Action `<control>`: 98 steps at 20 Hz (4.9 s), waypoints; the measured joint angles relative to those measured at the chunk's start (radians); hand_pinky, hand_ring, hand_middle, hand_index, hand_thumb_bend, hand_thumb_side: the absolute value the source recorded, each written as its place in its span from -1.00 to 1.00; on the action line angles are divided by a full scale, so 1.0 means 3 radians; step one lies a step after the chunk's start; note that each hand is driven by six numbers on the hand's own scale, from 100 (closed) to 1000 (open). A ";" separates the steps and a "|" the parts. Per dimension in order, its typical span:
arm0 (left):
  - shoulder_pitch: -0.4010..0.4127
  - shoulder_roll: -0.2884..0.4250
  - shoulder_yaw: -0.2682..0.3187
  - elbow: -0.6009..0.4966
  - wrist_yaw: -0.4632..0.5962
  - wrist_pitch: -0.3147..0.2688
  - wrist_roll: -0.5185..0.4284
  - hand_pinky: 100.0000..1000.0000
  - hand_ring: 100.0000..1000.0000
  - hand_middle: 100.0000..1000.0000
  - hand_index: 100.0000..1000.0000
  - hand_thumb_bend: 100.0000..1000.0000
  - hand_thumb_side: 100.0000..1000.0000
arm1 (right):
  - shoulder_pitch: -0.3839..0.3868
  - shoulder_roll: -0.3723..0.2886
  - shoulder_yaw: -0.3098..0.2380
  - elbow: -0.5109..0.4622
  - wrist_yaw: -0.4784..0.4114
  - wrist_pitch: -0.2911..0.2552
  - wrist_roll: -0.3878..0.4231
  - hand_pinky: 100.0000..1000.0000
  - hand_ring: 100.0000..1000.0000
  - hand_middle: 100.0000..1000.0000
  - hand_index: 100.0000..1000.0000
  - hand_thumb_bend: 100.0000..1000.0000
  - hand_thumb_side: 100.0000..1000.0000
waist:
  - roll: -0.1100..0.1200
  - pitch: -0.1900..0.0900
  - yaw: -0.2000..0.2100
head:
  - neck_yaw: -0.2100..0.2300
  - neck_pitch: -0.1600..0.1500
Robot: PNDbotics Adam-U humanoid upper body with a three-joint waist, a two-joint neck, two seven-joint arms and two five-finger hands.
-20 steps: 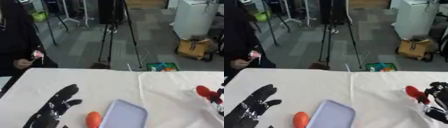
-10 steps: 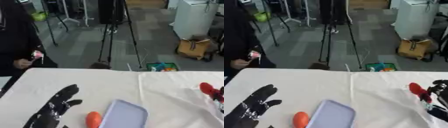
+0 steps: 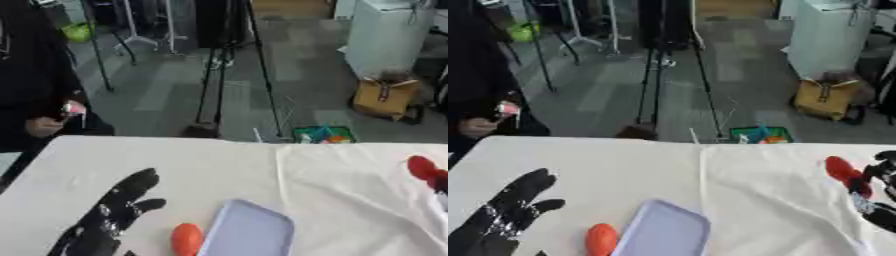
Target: Pick up objects on the table and place them in the box.
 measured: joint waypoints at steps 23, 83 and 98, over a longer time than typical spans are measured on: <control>0.0031 0.0027 0.0000 0.0000 0.0029 0.0030 0.0011 0.73 1.00 0.91 0.83 -0.92 1.00 | 0.0043 -0.0268 0.0090 -0.0757 -0.0429 0.0019 0.0225 0.50 0.34 -0.94 -0.08 -1.00 -0.11 | -0.0046 -0.0116 -0.0038 | 0.0030 0.0057; 0.0057 0.0028 0.0006 0.0000 0.0026 0.0030 0.0100 0.72 1.00 0.92 0.83 -0.91 1.00 | 0.0055 0.0206 0.0516 -0.2705 -0.0923 -0.0153 0.1327 0.44 0.30 -0.98 -0.09 -1.00 -0.16 | -0.0080 -0.0150 0.0056 | 0.0034 0.0091; 0.0019 0.0025 0.0021 0.0000 0.0023 -0.0027 0.0248 0.74 1.00 0.94 0.84 -0.89 1.00 | 0.0025 0.0509 0.0575 -0.2213 -0.0998 -0.0428 0.1304 0.44 0.42 -1.00 -0.06 -0.84 -0.19 | -0.0059 -0.0055 0.0130 | 0.0000 0.0295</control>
